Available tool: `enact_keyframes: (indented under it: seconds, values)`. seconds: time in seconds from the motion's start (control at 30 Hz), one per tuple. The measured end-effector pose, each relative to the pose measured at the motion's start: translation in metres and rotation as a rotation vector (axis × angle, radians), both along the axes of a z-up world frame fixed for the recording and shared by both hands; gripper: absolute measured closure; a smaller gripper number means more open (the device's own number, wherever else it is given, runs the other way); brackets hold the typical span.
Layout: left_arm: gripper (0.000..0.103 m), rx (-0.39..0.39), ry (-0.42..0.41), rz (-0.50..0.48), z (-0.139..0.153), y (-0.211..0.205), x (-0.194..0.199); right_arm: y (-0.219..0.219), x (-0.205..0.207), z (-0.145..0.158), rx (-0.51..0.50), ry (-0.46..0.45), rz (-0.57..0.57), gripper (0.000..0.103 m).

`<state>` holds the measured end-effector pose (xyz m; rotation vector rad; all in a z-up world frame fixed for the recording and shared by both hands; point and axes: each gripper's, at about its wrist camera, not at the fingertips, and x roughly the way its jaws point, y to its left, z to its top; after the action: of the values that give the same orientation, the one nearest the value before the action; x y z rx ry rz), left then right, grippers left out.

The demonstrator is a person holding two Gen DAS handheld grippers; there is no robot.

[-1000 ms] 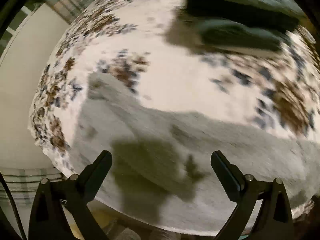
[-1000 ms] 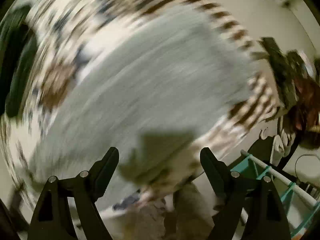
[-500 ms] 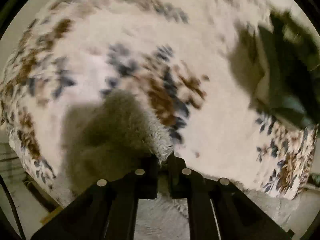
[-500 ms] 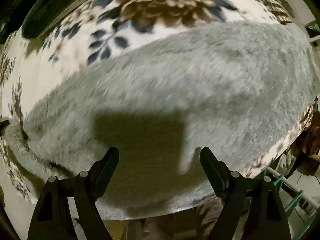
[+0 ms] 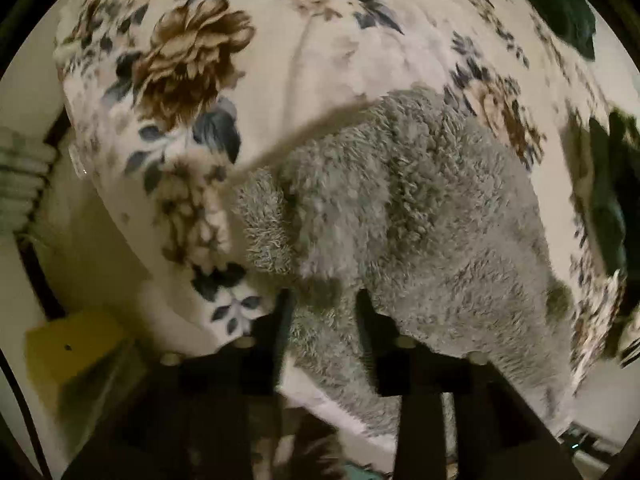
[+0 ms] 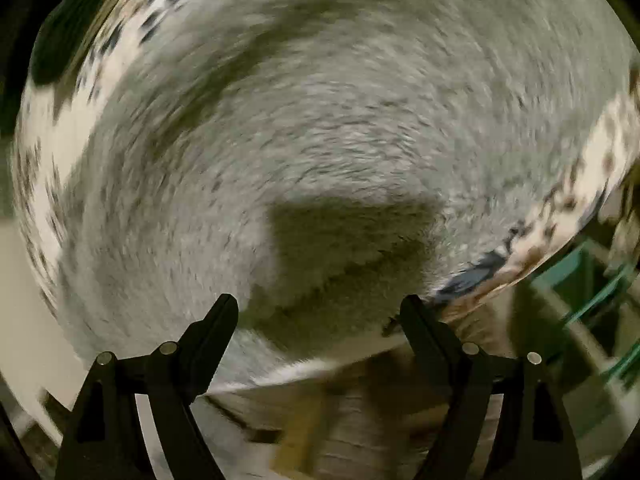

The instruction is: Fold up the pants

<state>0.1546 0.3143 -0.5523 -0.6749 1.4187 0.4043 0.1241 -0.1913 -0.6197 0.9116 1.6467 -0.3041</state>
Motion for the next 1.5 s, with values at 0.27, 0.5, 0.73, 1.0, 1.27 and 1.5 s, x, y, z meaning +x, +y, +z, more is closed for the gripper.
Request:
enact_keyframes:
  seconds: [0.27, 0.5, 0.73, 1.0, 1.27, 1.5]
  values:
    - [0.067, -0.044, -0.039, 0.135, -0.042, 0.01, 0.032, 0.003, 0.0, -0.015, 0.011, -0.09, -0.133, 0.059]
    - [0.093, 0.094, -0.087, 0.032, -0.002, 0.003, 0.011, 0.016, -0.016, 0.035, -0.11, -0.154, -0.056, 0.095]
    - [0.093, 0.08, -0.006, 0.046, -0.008, 0.013, -0.022, 0.002, -0.054, 0.069, -0.127, -0.129, 0.04, 0.095]
    - [0.085, 0.088, 0.091, -0.019, -0.033, 0.004, -0.02, -0.013, -0.031, 0.015, -0.097, 0.054, 0.2, 0.087]
    - [0.006, 0.319, 0.014, -0.196, 0.055, -0.043, 0.002, 0.028, 0.048, 0.095, -0.063, -0.125, 0.507, 0.033]
    - [0.006, 0.32, -0.09, -0.338, 0.053, -0.106, 0.082, 0.104, 0.216, 0.068, -0.267, -0.184, 1.118, 0.033]
